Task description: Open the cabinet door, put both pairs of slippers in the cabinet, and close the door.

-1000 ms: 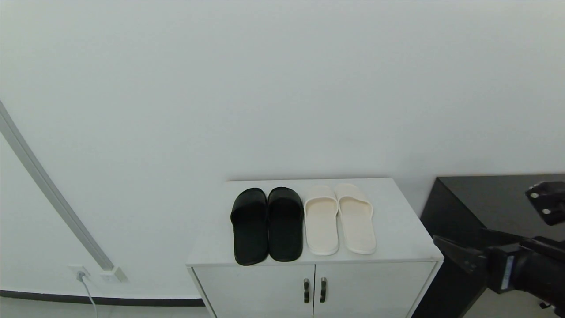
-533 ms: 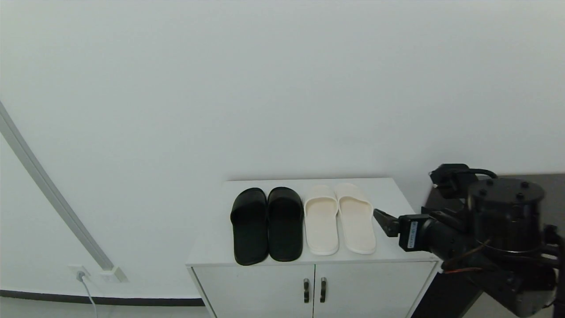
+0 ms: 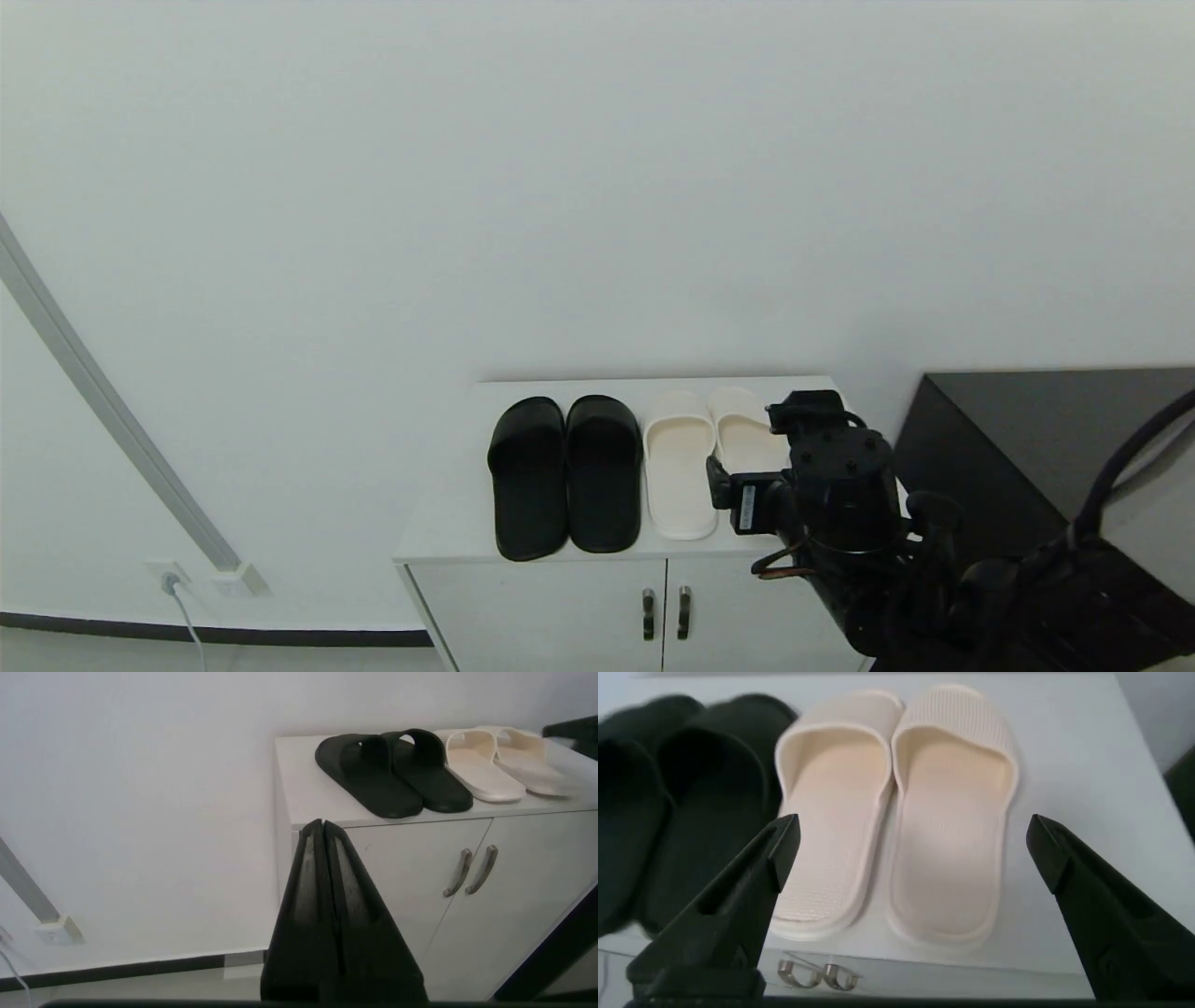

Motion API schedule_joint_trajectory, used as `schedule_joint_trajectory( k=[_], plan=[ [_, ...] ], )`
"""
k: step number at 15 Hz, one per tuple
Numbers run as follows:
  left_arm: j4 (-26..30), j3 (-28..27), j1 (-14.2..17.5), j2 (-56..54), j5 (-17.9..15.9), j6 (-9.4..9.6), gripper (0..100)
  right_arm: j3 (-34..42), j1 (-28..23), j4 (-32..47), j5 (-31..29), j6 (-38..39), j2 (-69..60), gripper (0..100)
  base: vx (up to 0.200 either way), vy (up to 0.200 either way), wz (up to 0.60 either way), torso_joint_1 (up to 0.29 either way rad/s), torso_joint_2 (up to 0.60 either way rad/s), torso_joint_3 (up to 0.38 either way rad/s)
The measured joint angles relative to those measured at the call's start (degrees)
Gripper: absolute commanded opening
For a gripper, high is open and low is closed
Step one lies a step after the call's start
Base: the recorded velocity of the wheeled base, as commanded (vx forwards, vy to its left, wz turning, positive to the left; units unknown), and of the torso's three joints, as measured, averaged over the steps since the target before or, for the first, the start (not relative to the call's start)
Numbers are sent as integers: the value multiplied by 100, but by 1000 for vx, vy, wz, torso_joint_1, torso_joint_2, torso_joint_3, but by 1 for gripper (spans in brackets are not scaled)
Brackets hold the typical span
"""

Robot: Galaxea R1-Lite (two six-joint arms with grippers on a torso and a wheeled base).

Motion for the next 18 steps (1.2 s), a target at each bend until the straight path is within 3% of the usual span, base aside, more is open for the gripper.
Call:
schedule_joint_trajectory(
  k=[3, 6, 18],
  plan=[
    [0, 0, 0, 0, -1, -2, 0, -273, -79, -24, 48, -11, 505, 100, 0, 0, 0, 0, 0, 0],
    [0, 0, 0, 0, -1, -6, 0, -658, -271, -24, 505, -30, 863, 100, 0, 0, 0, 0, 0, 0],
    [0, -1, -2, 0, -1, -9, 0, -2492, -840, 173, 881, -599, 2070, 100, 0, 0, 0, 0, 0, 0]
  ],
)
